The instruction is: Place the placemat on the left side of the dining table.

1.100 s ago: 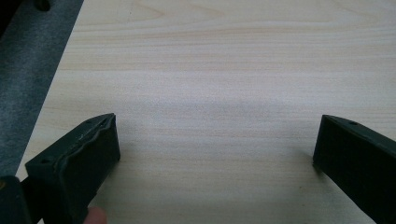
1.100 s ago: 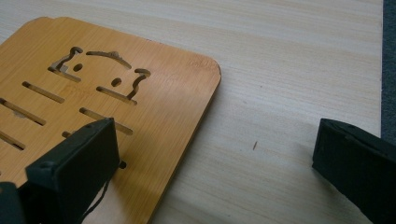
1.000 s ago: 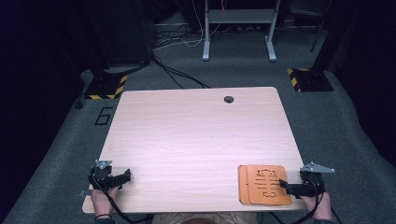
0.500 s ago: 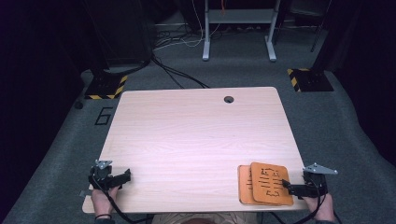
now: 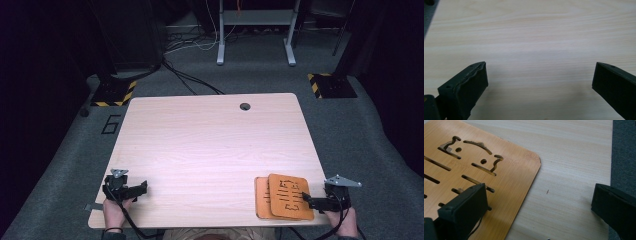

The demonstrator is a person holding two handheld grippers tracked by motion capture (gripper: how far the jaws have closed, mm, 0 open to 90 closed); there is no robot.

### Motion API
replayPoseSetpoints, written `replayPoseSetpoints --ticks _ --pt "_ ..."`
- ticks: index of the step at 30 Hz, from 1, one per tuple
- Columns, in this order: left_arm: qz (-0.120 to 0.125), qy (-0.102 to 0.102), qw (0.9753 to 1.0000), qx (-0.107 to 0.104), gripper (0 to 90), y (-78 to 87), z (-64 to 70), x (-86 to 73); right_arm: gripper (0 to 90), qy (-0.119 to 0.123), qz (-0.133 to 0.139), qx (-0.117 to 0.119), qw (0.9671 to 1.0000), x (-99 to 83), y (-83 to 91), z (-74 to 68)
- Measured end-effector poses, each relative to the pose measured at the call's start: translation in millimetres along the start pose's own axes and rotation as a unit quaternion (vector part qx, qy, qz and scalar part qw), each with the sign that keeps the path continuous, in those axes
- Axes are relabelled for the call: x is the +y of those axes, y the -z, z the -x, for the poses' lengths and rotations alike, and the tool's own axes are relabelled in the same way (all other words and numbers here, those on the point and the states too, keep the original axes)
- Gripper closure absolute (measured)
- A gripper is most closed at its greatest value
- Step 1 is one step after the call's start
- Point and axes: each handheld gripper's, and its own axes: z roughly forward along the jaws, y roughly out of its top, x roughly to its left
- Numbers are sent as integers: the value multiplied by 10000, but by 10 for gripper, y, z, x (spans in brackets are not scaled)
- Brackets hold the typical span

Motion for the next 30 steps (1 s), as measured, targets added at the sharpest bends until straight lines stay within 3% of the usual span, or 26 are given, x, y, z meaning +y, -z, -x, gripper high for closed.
replayPoseSetpoints --ticks 3,9,15,25,30 --pt "1 -175 9994 -283 0 -15 166 50 0 1 2 0 10000 0 0 0" --pt "-5 -438 9976 -541 0 -50 444 134 0 -3 -1 -2 10000 1 0 0" --pt "68 -640 9937 -916 0 -49 724 246 0 -4 -2 -2 10000 1 0 -1" --pt "24 -1184 9824 -1444 0 -65 1178 375 0 -6 -2 -1 10000 2 -1 -1" --pt "-2 -1353 9770 -1648 0 -47 1353 413 0 -4 -23 9 10000 6 -3 1"
